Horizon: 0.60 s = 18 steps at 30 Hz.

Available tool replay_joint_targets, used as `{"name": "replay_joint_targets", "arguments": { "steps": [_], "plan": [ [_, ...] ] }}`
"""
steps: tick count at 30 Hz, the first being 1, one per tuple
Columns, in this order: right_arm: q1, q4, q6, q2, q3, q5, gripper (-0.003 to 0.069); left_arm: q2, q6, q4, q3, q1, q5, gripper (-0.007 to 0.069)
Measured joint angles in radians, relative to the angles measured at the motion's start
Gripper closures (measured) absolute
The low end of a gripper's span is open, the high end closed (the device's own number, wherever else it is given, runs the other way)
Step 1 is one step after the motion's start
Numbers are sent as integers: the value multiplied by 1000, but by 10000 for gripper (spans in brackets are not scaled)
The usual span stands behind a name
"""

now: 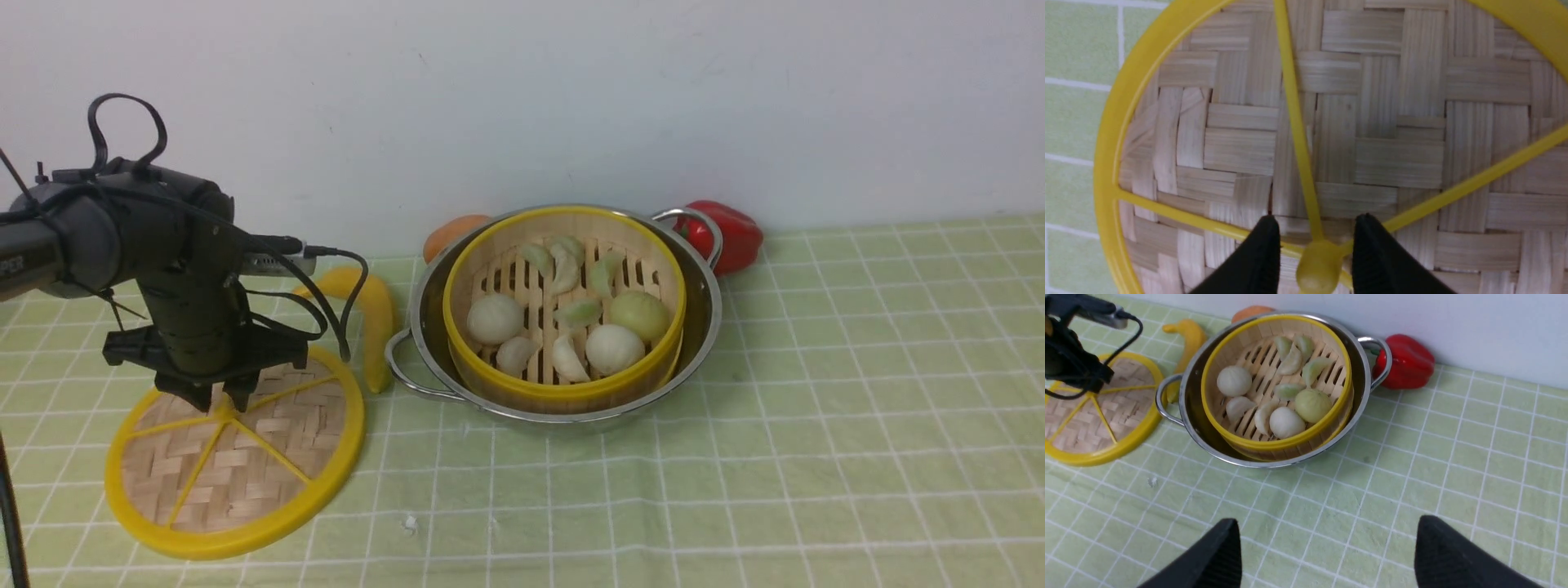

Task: Place the steamer in the pot on the green tablecloth, and put the lid on the steamer.
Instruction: 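Grasp the bamboo steamer lid lying on the table by its centre knob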

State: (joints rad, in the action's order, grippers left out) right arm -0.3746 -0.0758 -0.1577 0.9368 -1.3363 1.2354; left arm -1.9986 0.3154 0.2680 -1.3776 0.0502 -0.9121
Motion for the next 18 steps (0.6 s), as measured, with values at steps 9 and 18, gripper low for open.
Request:
{"name": "replay_joint_targets", "arguments": {
  "steps": [9, 18],
  "plan": [
    [0, 1, -17, -3, 0, 0, 114, -3, 0, -40, 0, -14, -17, 382],
    [0, 3, -17, -3, 0, 0, 114, -3, -5, -51, -2, -14, -42, 497]
  ]
}}
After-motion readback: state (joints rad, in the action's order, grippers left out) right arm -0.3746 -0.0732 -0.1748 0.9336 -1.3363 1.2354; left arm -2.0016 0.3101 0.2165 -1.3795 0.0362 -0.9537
